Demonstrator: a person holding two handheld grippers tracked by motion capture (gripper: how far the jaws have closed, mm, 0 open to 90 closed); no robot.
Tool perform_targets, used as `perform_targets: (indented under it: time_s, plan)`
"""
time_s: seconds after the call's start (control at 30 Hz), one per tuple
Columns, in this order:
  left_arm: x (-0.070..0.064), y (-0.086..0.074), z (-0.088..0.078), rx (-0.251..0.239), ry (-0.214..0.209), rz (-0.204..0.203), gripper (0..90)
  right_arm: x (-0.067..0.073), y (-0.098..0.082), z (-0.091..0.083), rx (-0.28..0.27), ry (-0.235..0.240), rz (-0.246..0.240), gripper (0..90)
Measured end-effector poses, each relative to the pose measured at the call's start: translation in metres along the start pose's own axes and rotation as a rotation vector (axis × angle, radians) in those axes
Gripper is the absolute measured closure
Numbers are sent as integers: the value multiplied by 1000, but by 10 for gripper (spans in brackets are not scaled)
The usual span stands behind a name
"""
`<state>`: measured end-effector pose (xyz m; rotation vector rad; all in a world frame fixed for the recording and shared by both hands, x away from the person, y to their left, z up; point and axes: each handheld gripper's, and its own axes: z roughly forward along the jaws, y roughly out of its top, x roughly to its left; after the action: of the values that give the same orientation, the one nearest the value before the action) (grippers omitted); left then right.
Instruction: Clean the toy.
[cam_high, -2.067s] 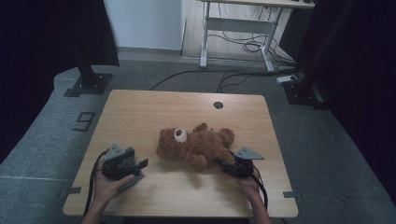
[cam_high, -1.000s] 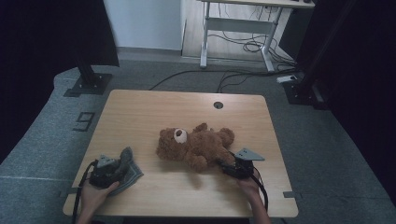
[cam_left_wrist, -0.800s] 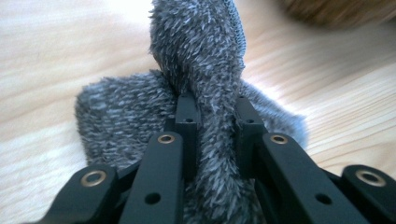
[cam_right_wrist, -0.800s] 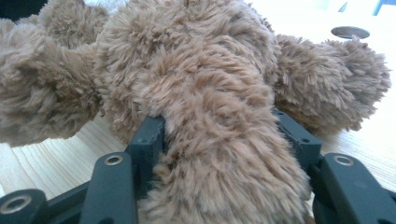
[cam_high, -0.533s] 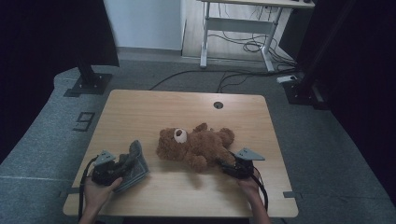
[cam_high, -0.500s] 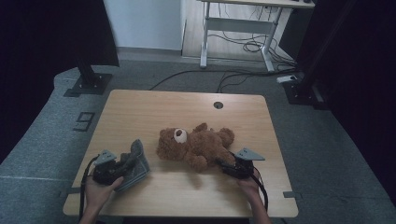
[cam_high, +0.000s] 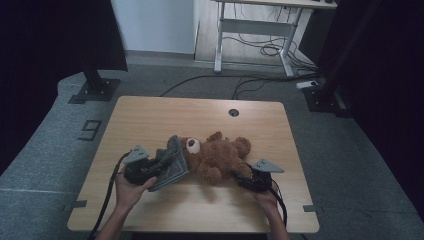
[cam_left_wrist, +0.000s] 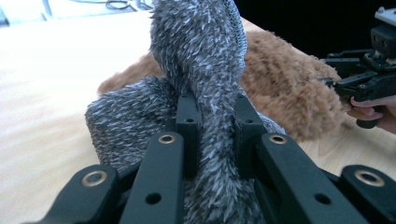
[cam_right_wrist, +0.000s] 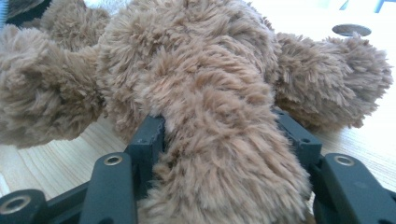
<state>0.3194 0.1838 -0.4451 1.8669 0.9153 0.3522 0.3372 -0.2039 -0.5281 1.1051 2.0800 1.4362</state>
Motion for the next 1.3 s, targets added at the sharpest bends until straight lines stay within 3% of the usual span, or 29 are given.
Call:
perform_targets:
  time_s: [0.13, 0.2, 0.3, 0.43, 0.5, 0.7, 0.73, 0.83, 0.97, 1.2, 1.3]
  plan:
    - [-13, 14, 23, 0, -41, 22, 768, 1, 0, -2, -2, 1, 0, 437]
    - [-16, 17, 33, 8, -41, 44, 768, 1, -1, -3, -2, 5, 0, 435]
    - [-15, 21, 46, 12, -59, 24, 768, 0, -1, -3, -4, 9, 7, 433]
    - [-19, 29, 55, 18, -65, 35, 766, 0, -1, -2, -5, 10, 13, 437]
    - [-26, 35, 60, 20, -77, 49, 765, 0, -1, -1, -2, 7, 12, 448]
    - [-42, 49, 81, 9, -150, 31, 764, 2, -2, 1, -7, -5, 13, 526]
    - [-46, 50, 85, 15, -145, 42, 764, 3, -2, 1, -8, -9, 9, 541]
    - [-58, 50, 99, 22, -191, 41, 761, 4, -2, 1, -13, -13, 6, 570]
    - [-75, 47, 114, 41, -224, 70, 761, 3, -2, 2, -13, -7, 13, 590]
    - [-93, 37, 135, 78, -216, 90, 761, 3, -1, 3, -16, -8, 8, 610]
    - [-97, 32, 139, 92, -187, 117, 762, 3, -1, 2, -13, -3, 5, 619]
